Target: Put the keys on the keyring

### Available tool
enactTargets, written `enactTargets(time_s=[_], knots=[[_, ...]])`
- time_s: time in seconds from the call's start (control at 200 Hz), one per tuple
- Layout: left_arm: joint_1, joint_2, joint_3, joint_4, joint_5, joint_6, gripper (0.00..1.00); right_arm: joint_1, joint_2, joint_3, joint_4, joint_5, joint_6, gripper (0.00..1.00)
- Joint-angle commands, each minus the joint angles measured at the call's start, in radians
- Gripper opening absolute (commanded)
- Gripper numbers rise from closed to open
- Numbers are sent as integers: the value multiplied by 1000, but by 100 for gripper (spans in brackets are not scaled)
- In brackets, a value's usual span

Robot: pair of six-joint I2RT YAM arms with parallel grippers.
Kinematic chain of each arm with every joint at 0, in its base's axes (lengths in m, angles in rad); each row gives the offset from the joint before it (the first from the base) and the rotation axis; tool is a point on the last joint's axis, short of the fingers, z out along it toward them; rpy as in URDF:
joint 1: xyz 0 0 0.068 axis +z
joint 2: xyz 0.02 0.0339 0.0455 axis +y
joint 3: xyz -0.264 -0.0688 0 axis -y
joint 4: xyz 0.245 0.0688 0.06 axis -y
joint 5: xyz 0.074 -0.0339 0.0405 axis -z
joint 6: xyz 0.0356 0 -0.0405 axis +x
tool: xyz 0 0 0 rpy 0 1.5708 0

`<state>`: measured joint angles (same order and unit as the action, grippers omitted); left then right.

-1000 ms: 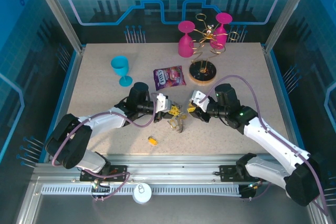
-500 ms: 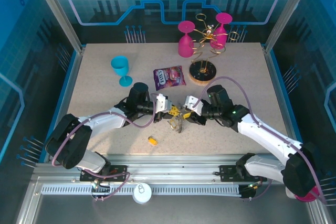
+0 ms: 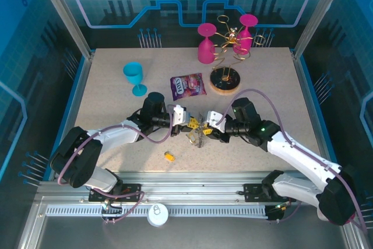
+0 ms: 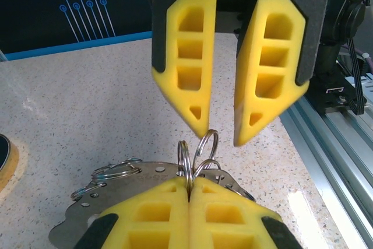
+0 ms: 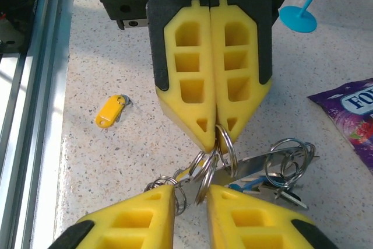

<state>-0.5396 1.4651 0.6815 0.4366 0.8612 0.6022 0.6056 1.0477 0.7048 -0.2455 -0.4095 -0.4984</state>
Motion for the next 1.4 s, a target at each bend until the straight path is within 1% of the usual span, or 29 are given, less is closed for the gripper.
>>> enactTargets(time_s=[0.0, 0.19, 0.35, 0.425, 0.761, 1.036, 1.216, 1.396], knots=[[-1, -21, -16, 23, 12, 25, 0, -14, -46, -24, 62, 36, 4, 20], [-2, -24, -16, 11, 16, 36, 0, -43, -81, -44, 148, 71, 17, 19], [-1, -25, -14, 6, 21, 41, 0, -60, -81, -51, 212, 104, 31, 19], [-1, -26, -14, 7, 24, 41, 0, -61, -67, -46, 214, 107, 15, 19], [-1, -24, -13, 8, 29, 41, 0, -33, 10, -12, 128, 35, -72, 24], [-2, -25, -12, 6, 33, 40, 0, -12, 40, 7, 124, -12, -87, 25], [-2, -25, -13, 5, 33, 42, 0, -13, 53, 18, 109, -66, -94, 25], [-2, -26, -10, 5, 35, 43, 0, -10, 68, 27, 95, -89, -98, 25]])
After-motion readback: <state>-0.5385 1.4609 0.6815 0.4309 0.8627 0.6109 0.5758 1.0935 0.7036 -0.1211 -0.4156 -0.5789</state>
